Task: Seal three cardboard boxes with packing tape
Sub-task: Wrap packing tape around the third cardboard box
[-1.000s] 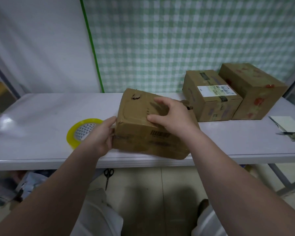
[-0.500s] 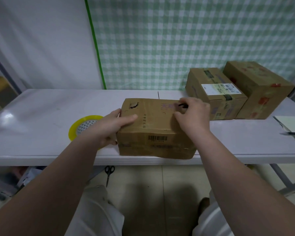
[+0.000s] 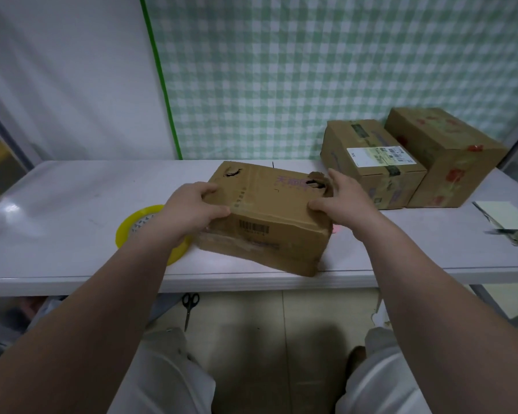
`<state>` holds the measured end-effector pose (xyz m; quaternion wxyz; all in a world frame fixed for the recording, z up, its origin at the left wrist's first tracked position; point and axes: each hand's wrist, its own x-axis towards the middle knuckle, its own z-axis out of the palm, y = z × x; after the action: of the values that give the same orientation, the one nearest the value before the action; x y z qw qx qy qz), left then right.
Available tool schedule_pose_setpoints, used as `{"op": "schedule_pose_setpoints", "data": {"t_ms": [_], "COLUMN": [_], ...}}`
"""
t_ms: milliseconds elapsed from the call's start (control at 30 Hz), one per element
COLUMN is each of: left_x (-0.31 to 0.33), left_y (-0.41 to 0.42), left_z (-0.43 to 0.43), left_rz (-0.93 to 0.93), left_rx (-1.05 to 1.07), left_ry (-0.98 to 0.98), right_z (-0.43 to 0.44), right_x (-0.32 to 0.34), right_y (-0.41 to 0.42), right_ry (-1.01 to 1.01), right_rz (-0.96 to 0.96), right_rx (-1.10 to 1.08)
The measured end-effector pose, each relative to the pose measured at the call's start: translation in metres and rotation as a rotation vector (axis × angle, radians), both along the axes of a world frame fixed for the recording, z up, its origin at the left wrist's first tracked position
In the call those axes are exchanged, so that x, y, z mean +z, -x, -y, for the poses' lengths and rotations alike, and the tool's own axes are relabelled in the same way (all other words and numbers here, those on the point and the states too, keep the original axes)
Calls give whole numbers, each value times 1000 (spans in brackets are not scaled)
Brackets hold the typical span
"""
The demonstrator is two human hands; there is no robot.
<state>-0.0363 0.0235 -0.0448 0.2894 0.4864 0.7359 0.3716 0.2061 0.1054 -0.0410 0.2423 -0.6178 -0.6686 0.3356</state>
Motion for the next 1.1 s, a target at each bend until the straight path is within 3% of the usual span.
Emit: {"op": "schedule_pose_setpoints", "data": {"t_ms": [100,233,400,533,700,900,1100], "left_x": [-5,-9,-6,6,2,13,17], "left_y": [-6,-23,-32,-42,-48,-58,-77], "left_z": [-6,-7,-5,0,-2,1,16], "left_rz": [-182,-226,-162,-179,-459,-392,-832], "left_rx": [86,69,27,-113,-296,-323,-306], "left_ry": [-72,-35,-100,-100,-36,16,303], "right_z": [-2,3,13,18,22,33,50], "right_x": [1,-6,-4,3,6,8,7], "right_y": [-3,0,4,13,23,24,39], "right_ry": [138,118,-58,-80,62,255,376], "right_rz": [-158,-200,31,189,74,-116,-239], "right_rx": [28,81,45,146,249,290,309]}}
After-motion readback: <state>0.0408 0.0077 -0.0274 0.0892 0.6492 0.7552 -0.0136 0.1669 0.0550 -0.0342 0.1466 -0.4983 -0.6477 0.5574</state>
